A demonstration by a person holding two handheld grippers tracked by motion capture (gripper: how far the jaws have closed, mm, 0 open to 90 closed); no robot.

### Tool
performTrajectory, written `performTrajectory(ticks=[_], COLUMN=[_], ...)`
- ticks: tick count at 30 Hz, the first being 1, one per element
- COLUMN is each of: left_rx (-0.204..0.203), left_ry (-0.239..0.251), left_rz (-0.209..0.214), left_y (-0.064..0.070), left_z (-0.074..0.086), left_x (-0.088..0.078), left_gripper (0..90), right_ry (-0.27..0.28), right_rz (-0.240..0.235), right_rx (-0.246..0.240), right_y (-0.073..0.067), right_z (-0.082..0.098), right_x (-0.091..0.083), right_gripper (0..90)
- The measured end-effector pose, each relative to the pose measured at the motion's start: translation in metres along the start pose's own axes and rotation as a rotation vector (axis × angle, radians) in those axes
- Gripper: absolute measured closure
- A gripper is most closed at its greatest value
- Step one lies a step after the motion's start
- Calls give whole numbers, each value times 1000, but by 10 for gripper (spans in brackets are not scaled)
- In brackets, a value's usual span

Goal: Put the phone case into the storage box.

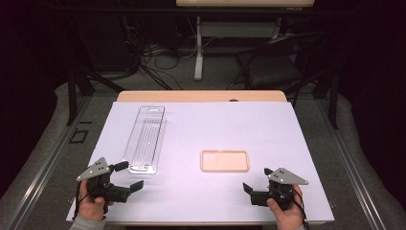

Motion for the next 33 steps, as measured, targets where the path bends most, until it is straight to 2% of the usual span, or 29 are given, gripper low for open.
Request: performTrajectory(ticks=[2,3,7,9,14,21,26,28,33], left_rx=[-9,-12,-25,-45,-66,-97,-135,-140,-129], left_ry=[-2,-6,-19,-27,-42,-82,-93,-93,-97], left_rz=[3,4,-11,-21,-37,-48,-44,-38,-61], left_y=[-1,-2,-5,-8,-12,-14,-19,-20,-27], left_z=[1,2,4,5,5,3,-7,-13,-33], left_x=[0,-2,-3,-4,-6,-6,-7,-8,-11], left_gripper=[4,4,4,4,4,5,5,5,5], right_ry=[-10,-42,-72,-97,-137,-159,-174,-177,-190], right_rz=[1,-1,1,1,11,18,24,25,32], right_rx=[5,25,37,55,58,94,95,89,82], right_y=[1,2,5,6,10,14,16,15,17], right_z=[1,3,5,6,5,2,-5,-10,-25], right_x=[1,3,5,7,8,7,7,6,7], right_gripper=[58,54,41,28,7,5,5,6,7])
Point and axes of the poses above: each handheld gripper's, and its own axes: x roughly forward along the jaws, z roughly out of its underside, y roughly to its right, the point moved 6 cm from there along x, roughly forward along the jaws, and after that the axes turned 13 degrees about -y, right-handed, at the moved point
